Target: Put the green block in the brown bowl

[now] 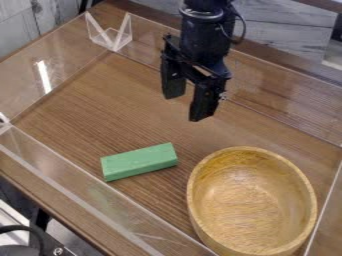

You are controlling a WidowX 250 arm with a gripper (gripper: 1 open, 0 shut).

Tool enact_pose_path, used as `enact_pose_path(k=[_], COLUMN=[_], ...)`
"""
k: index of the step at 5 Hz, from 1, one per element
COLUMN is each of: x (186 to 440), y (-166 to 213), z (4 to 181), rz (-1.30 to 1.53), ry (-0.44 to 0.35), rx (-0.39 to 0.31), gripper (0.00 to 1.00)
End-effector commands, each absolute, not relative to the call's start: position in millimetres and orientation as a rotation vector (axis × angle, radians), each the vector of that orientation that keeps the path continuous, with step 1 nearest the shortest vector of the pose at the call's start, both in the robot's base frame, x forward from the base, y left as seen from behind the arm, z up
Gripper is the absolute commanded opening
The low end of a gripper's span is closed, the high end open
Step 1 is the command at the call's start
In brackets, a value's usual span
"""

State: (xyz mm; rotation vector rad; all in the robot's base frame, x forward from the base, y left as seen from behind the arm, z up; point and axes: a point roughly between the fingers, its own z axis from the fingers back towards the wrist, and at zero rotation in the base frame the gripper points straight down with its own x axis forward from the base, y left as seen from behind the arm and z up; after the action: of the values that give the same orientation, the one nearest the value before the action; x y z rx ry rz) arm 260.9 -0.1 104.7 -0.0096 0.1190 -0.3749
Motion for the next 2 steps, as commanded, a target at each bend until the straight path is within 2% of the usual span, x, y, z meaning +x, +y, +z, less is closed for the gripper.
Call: enact_pose_path(k=[1,2], x=[260.1,255.7], y=[4.7,7.7], z=[112.9,109.2], rz=[-0.445,-0.518], ry=[0.074,0.074], rx=[0.004,0.007], gripper=[1.00,1.00])
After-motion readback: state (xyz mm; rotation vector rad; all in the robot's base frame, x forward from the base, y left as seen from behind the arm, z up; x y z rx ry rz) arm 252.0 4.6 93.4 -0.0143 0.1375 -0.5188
